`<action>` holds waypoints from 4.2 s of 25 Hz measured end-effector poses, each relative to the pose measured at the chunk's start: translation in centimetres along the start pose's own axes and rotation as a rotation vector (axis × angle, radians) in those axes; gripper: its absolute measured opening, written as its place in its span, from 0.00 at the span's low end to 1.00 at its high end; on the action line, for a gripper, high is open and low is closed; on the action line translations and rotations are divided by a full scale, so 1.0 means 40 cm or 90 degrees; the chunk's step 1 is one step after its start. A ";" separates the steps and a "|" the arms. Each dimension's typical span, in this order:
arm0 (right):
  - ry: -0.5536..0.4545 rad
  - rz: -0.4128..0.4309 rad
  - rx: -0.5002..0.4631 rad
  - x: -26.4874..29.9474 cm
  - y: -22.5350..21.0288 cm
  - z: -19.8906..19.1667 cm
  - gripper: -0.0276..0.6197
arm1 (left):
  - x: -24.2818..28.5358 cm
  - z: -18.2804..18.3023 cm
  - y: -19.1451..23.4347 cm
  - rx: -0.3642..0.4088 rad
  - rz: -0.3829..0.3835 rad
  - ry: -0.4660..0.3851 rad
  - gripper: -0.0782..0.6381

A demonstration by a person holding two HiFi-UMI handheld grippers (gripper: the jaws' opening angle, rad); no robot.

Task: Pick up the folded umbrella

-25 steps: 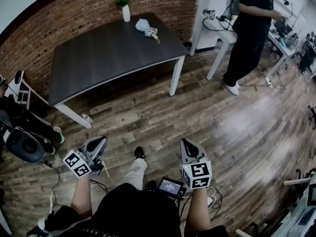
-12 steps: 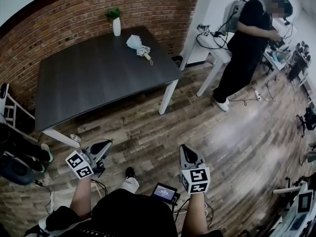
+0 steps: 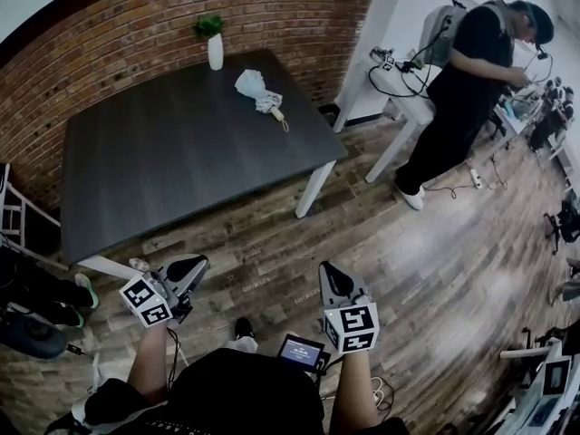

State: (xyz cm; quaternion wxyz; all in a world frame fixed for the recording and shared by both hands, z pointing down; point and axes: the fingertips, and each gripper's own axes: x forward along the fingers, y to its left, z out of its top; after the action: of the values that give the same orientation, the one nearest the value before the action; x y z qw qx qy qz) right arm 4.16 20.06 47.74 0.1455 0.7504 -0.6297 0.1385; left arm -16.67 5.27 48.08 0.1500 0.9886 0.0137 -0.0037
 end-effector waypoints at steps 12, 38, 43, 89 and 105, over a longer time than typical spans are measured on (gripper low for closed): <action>-0.020 0.042 0.005 0.257 -0.099 0.093 0.06 | 0.237 0.015 0.163 0.059 0.070 0.065 0.11; -0.019 0.224 -0.040 0.827 -0.384 0.425 0.06 | 0.806 0.252 0.525 0.162 0.138 0.166 0.11; 0.000 0.240 -0.020 0.914 -0.366 0.446 0.05 | 0.827 0.262 0.605 0.146 0.148 0.155 0.11; 0.136 0.372 0.027 1.524 -0.423 0.535 0.06 | 1.012 0.221 1.097 0.008 0.188 0.141 0.11; 0.208 0.413 0.036 1.635 -0.423 0.487 0.16 | 1.069 0.222 1.139 0.028 0.211 0.165 0.11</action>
State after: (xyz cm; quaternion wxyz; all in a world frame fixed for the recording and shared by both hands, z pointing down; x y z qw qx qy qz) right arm 32.35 -43.97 54.65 0.1719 0.4831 -0.7996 0.3127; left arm 27.35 -39.77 52.61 0.1237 0.9726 -0.1298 0.1477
